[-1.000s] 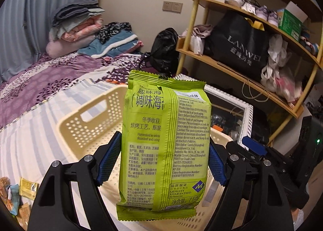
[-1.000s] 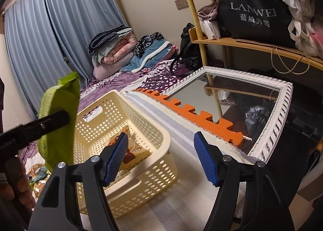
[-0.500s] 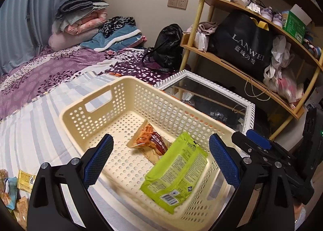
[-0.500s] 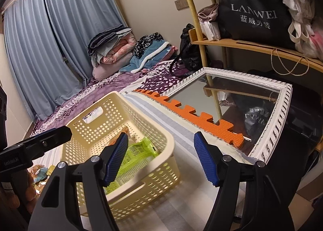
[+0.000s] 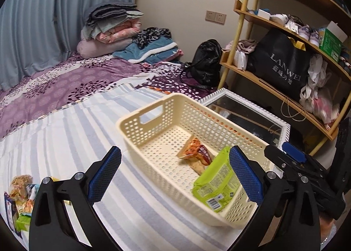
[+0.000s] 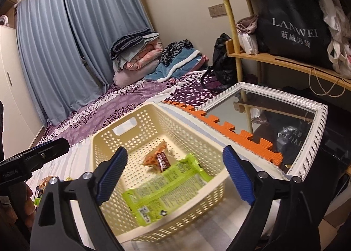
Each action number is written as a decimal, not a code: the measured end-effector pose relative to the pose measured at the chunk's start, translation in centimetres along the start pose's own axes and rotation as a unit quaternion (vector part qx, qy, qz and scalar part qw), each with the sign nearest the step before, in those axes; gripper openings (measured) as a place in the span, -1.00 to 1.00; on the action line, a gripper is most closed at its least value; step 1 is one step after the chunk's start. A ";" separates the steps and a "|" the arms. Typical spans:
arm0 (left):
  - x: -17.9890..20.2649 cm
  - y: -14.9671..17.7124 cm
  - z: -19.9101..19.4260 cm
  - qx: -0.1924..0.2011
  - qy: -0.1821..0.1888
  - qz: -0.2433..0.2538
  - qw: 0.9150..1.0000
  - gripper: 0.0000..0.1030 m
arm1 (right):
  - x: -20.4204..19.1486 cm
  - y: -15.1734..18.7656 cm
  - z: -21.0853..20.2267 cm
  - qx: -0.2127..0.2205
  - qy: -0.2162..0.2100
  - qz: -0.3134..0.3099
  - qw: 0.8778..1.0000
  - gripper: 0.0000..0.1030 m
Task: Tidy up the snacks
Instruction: 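Lower the green biscuit bag into the basket and open the left tool, then return both tools to the snack pile and grasp the blue-white biscuit pack with the left tool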
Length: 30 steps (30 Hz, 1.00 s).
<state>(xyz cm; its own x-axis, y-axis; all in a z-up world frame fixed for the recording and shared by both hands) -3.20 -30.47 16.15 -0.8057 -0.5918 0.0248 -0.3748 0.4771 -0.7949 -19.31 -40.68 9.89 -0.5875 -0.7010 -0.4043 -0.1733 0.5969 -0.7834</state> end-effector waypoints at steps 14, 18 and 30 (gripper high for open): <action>-8.6 3.3 -6.3 0.028 -0.068 -0.062 0.995 0.94 | -7.7 2.1 -0.3 -0.024 -0.039 -0.066 0.997 0.90; -10.9 4.5 -7.8 0.030 -0.087 -0.076 0.993 0.94 | -9.9 2.8 0.0 -0.030 -0.053 -0.078 0.995 0.90; -18.3 8.2 -11.8 0.024 -0.148 -0.126 0.981 0.94 | -16.0 6.6 1.5 -0.081 -0.101 -0.123 0.984 0.90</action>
Point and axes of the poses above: each gripper's, at about its wrist camera, not at the fingertips, and z roughly the way its jaws point, x to its right, y to its underside, the point moved 2 cm from there along z, roughly the way its jaws point, and after that the axes turned 9 degrees about z, right-handed, at the moved point
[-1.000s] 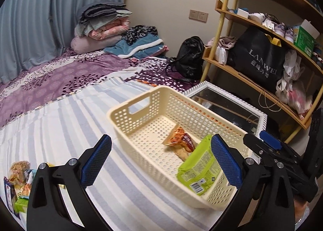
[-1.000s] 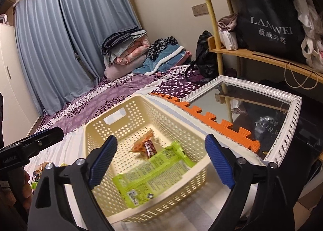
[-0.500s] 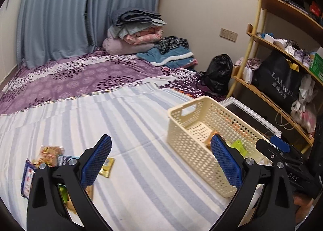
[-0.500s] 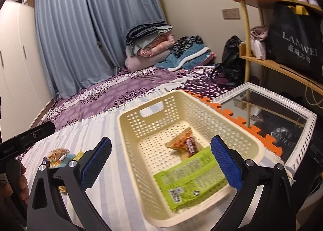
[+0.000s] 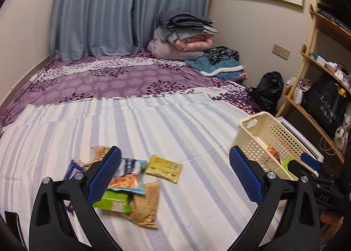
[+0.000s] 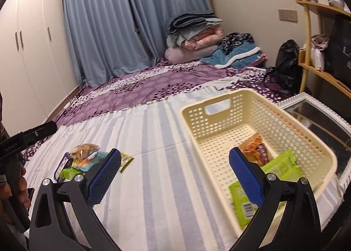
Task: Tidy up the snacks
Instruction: 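Return both tools to the snack pile and grasp the blue-white biscuit pack with the left tool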
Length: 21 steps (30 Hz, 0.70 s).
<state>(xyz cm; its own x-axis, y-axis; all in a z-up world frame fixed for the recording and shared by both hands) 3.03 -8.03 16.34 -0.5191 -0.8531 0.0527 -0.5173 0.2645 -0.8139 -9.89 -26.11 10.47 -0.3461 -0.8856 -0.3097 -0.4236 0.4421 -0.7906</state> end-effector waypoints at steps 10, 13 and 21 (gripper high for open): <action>-6.6 1.5 -1.0 -0.011 -0.059 -0.038 0.997 0.94 | -4.2 2.7 2.8 -0.054 -0.035 -0.030 0.997 0.90; -8.4 2.2 -1.3 -0.013 -0.072 -0.045 0.996 0.94 | -5.4 3.5 3.3 -0.066 -0.043 -0.041 0.996 0.90; -12.7 5.4 -0.7 -0.040 -0.109 -0.068 0.991 0.94 | -6.7 4.4 4.2 -0.087 -0.050 -0.053 0.994 0.90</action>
Point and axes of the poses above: each gripper's, at about its wrist camera, not at the fingertips, and z roughly the way its jaws point, x to its right, y to its underside, the point moved 2 cm from there along z, roughly the way its jaws point, and after that the axes turned 9 degrees about z, right-handed, at the moved point
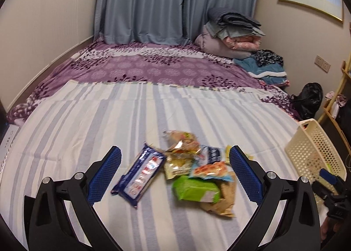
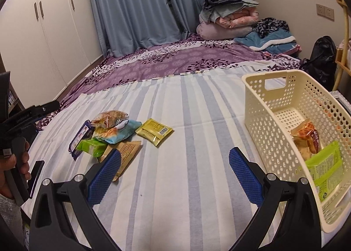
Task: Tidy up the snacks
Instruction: 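Return both tools to the snack pile and grasp the blue-white biscuit pack with the left tool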
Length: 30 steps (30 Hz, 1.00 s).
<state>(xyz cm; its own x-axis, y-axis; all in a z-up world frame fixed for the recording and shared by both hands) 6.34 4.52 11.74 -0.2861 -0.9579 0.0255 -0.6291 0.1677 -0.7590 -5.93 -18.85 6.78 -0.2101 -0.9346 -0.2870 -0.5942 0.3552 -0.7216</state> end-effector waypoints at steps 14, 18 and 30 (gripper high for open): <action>-2.8 5.1 7.5 -0.073 0.000 0.039 0.997 0.94 | -1.9 1.2 1.9 -0.030 -0.005 -0.020 0.999 0.90; -3.3 5.4 9.0 -0.087 0.006 0.055 0.995 0.94 | -2.1 1.2 2.5 -0.035 -0.002 -0.020 0.999 0.90; -5.1 5.7 12.0 -0.114 0.045 0.055 0.991 0.60 | -3.7 1.7 4.5 -0.055 -0.007 -0.033 0.998 0.90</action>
Point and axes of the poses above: each gripper's, at about its wrist camera, not at the fingertips, and z roughly the way its jaws point, x to its right, y to its underside, the point moved 2 cm from there along z, roughly the way its jaws point, and after that the axes turned 9 degrees about z, right-handed, at the moved point
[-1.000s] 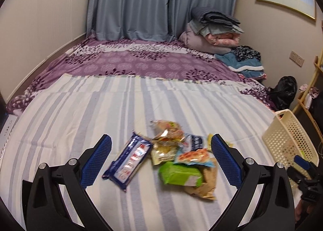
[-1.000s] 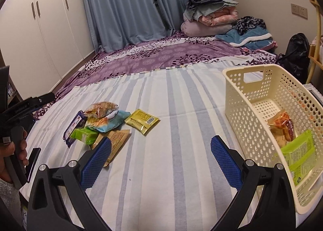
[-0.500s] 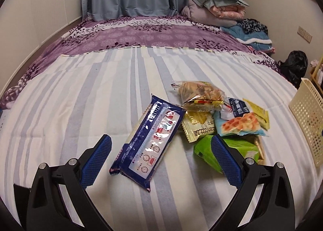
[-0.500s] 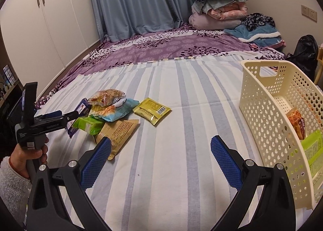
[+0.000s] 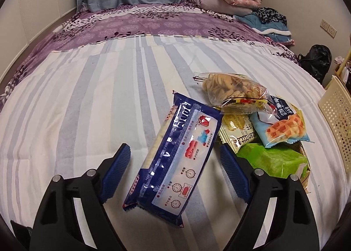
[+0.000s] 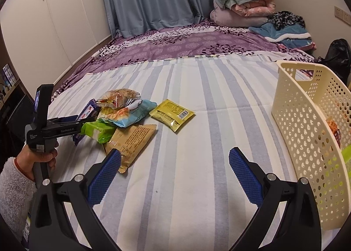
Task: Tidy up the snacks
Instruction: 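Return both tools to the snack pile and grasp the blue-white biscuit pack with the left tool, then grasp the light-blue wafer packet with the right tool while the left tool holds the biscuit pack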
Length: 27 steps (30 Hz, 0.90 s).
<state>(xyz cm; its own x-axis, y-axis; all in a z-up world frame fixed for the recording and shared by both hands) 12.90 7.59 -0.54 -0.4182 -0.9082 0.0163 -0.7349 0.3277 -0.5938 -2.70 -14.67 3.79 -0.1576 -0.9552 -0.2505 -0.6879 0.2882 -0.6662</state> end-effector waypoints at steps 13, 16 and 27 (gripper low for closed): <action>-0.9 0.7 0.6 -0.004 0.045 -0.012 0.999 0.21 | -2.5 -0.5 2.0 -0.014 -0.017 -0.014 1.000 0.90; -1.2 0.6 0.7 -0.003 0.050 -0.003 0.999 0.14 | -3.5 -0.4 2.4 -0.018 -0.024 -0.027 0.999 0.90; -1.8 1.5 -0.8 0.008 0.049 -0.031 0.998 -0.12 | -5.2 -0.7 4.2 -0.037 -0.052 -0.032 0.997 0.90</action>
<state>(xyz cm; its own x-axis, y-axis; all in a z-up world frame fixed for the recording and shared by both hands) 12.16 9.93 -0.81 -0.4228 -0.8968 0.1306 -0.7524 0.2671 -0.6021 1.61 -9.62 2.60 -0.0407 -0.9584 -0.2825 -0.7456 0.2174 -0.6300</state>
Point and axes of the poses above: each gripper's, at about its wrist camera, not at the fingertips, and z roughly the way its jaws point, x to its right, y to its underside, the point moved 2 cm from there along z, roughly the way its jaws point, and after that the axes turned 9 degrees about z, right-handed, at the moved point
